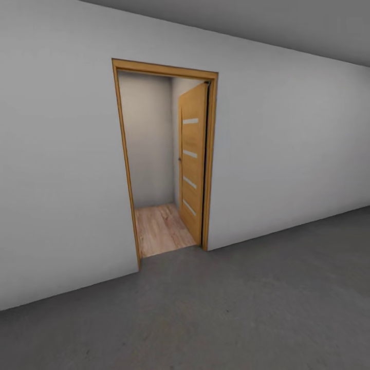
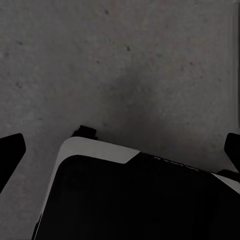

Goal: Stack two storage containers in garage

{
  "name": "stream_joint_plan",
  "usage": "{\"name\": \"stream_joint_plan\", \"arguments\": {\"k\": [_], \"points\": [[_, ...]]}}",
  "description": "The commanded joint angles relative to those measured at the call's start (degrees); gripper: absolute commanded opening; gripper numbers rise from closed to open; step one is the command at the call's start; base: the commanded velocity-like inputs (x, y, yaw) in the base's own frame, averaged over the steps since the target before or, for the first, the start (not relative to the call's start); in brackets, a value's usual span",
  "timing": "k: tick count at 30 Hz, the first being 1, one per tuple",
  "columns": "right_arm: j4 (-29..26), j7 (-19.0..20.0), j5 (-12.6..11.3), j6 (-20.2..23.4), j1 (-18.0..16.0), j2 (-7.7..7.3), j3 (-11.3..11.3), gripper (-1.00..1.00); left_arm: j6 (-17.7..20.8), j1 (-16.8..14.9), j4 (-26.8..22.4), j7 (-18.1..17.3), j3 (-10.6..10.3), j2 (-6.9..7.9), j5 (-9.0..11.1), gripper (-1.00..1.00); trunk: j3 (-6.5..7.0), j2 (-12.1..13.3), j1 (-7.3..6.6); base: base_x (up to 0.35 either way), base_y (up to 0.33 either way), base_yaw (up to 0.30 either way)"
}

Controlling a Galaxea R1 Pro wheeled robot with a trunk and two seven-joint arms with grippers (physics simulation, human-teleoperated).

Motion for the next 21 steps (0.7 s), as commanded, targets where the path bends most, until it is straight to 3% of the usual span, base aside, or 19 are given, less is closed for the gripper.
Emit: {"name": "stream_joint_plan", "arguments": {"k": [1,21], "points": [[0.2,0.0,-0.5,-0.3,-0.1,0.01,0.5,1.00,-0.2,0.0,0.0,0.2,-0.4,-0.02,0.3,1.00,-0.01,0.0,0.05,0.297,-0.109,0.000],[0.2,-0.1,-0.6,-0.1,-0.1,0.07,0.4,1.00,-0.1,0.0,0.1,0.3,-0.4,0.18,0.4,1.00,-0.01,0.0,0.05,0.301,-0.140,0.000]]}}
